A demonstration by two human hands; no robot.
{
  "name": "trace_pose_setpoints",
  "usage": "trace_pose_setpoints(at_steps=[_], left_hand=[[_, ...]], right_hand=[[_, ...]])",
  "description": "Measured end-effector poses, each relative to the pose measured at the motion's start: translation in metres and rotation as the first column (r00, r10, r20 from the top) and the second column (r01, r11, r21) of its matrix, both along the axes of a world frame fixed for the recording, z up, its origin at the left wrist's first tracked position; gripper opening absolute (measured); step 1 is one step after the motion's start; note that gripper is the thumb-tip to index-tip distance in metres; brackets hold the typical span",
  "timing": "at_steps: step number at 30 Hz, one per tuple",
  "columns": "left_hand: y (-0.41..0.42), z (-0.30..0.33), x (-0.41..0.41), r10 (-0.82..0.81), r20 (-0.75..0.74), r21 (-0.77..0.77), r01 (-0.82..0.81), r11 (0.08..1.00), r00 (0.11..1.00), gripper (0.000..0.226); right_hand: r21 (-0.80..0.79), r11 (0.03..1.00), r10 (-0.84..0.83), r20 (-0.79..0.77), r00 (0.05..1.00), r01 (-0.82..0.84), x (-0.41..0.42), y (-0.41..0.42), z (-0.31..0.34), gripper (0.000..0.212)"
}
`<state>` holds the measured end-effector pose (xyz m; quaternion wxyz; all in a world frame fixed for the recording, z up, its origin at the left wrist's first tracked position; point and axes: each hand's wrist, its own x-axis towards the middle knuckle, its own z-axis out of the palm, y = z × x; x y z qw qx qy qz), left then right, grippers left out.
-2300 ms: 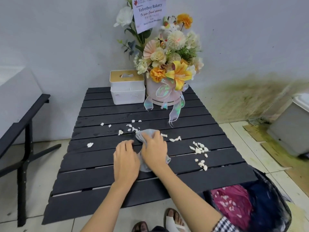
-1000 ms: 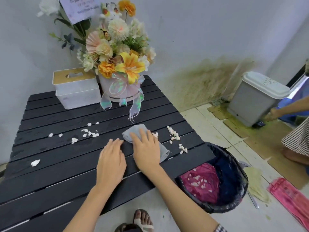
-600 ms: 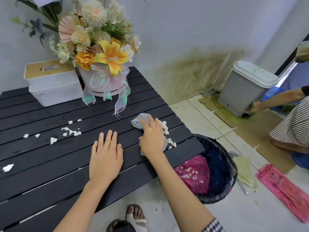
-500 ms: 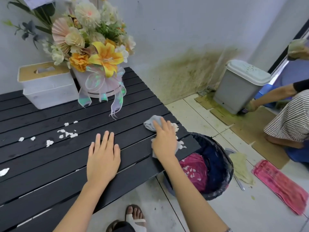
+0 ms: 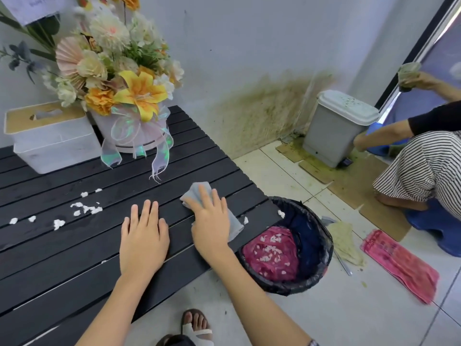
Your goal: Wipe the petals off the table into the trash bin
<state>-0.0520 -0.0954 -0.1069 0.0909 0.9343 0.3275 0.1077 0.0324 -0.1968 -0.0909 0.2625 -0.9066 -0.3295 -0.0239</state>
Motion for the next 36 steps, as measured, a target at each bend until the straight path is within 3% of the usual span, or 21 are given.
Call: trace_pose_setpoints(at_steps=[7,16,19,21,24,26,30,33,36], left_hand=[[0.001,0.000,-0.001,-0.016,-0.003,-0.023,0.016,1.000,1.000,0.054],[-0.001,0.003,0.000,-0.011,-0.001,0.006,0.011,1.000,1.000,0.061],[-0.001,0.003,0.001,-0.007,0.008,0.020,0.007,1.000,1.000,0.061],[0.000,0.003,0.002,-0.008,0.011,0.021,0.007,1.000,1.000,0.060],[0.001,0.002,0.001,-0.022,0.022,0.019,0.022,1.000,1.000,0.061],[0.001,0.002,0.001,-0.024,0.026,0.000,0.024,1.000,0.999,0.062],[0.002,0.002,0.001,-0.024,0.032,-0.010,0.024,1.000,0.999,0.059],[0.003,0.001,-0.001,-0.027,0.043,-0.033,0.028,0.999,0.999,0.055],[0.003,0.003,-0.002,-0.027,-0.001,-0.060,0.027,0.998,1.000,0.050]], right_hand=[[-0.128,0.937,-0.322,0.038,0.946,0.324,0.035,-0.057,0.004,0.059],[0.051,0.765,-0.625,-0.180,0.760,0.642,0.089,-0.096,0.008,0.057],[0.269,0.769,-0.573,-0.112,0.812,0.580,0.080,-0.076,0.023,0.056],[0.307,0.848,-0.448,-0.021,0.894,0.432,0.062,-0.044,0.033,0.054],[0.078,0.988,-0.135,0.057,0.989,0.131,0.024,0.005,0.018,0.046],[-0.037,0.997,-0.066,0.082,0.994,0.069,0.006,0.015,-0.003,0.046],[0.004,0.994,-0.105,0.032,0.994,0.105,0.022,-0.010,-0.008,0.047],[0.018,0.942,-0.336,0.043,0.941,0.336,0.035,-0.041,-0.008,0.052],[0.051,0.828,-0.552,-0.095,0.828,0.558,0.046,-0.067,-0.005,0.054]])
